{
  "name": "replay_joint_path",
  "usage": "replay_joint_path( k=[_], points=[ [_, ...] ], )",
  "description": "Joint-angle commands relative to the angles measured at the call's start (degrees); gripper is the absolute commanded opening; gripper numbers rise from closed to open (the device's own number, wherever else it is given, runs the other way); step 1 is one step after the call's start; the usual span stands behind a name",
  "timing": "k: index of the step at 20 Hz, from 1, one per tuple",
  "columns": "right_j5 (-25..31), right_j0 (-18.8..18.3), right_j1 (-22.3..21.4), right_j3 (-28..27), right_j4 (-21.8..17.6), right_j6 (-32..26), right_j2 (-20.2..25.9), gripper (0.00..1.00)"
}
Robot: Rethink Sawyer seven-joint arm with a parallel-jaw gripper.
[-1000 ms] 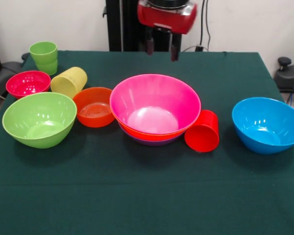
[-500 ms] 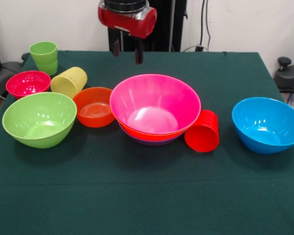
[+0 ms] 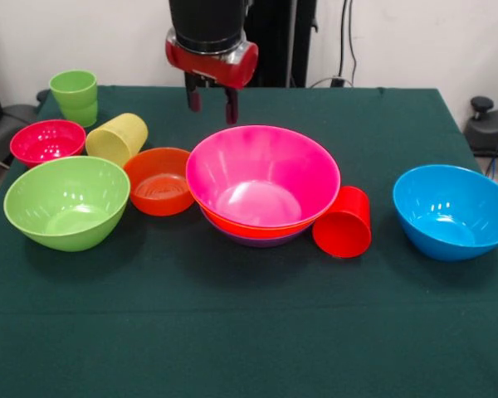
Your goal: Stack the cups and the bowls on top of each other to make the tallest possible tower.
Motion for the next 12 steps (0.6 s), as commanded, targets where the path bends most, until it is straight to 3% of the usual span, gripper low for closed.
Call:
replay_joint_path(
  k=[1, 7, 12],
  points=[
    [-5.1, -1.3, 3.8, -2.7, -6.1, -7.4, 8.3, 1.00],
    [-3.7, -3.5, 3.7, -3.2, -7.0, -8.2, 10.2, 1.00],
    [3.0, -3.9, 2.5, -6.7, -6.2, -7.5, 10.9, 1.00]
  ],
)
